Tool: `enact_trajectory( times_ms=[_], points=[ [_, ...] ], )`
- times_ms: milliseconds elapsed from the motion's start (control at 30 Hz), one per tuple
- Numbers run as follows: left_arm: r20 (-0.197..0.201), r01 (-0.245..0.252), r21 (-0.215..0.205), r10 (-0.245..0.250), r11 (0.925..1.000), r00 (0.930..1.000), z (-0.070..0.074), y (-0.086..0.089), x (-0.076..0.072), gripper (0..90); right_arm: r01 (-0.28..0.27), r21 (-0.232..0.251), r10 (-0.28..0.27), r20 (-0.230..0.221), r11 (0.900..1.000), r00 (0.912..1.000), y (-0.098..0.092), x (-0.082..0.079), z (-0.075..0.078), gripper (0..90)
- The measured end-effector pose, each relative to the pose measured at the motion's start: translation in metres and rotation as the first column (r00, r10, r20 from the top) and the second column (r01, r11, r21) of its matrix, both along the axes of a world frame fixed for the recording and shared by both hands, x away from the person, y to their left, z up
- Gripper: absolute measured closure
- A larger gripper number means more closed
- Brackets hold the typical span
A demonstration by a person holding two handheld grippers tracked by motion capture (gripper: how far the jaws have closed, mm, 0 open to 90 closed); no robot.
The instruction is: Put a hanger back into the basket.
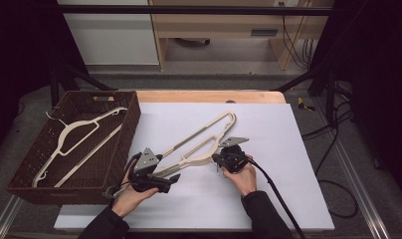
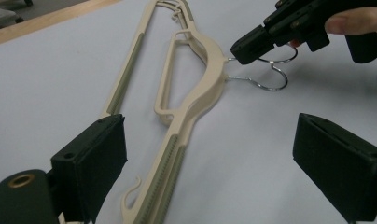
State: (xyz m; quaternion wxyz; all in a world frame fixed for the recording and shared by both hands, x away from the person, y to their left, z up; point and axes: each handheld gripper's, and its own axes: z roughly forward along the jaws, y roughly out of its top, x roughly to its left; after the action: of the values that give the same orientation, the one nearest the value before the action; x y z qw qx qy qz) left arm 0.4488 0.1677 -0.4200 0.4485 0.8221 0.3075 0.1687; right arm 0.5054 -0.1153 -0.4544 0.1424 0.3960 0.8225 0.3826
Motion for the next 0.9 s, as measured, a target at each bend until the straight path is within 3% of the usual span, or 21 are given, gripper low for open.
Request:
enact_trajectory(
  times_ms=[333,533,900],
  points=[
    [-0.014,0.027,0.049,-0.026,0.9985,0.9996,-0.002,-0.033,0.026,10.9,0.01,-0.009,-0.009,0.016,1.0,0.9998,0.0,-0.001,0.005,88.9],
    [-0.025,0.049,0.106,-0.047,0.9931,0.9986,-0.009,-0.055,0.039,14.0,-0.006,-0.018,0.007,0.026,1.0,0.9996,-0.001,-0.001,0.007,88.9],
    [-0.013,0.067,0.176,-0.066,0.9821,0.9977,-0.021,-0.089,0.063,27.9,-0.014,-0.028,0.015,0.038,0.999,0.9992,-0.001,-0.002,0.01,88.9]
  ],
)
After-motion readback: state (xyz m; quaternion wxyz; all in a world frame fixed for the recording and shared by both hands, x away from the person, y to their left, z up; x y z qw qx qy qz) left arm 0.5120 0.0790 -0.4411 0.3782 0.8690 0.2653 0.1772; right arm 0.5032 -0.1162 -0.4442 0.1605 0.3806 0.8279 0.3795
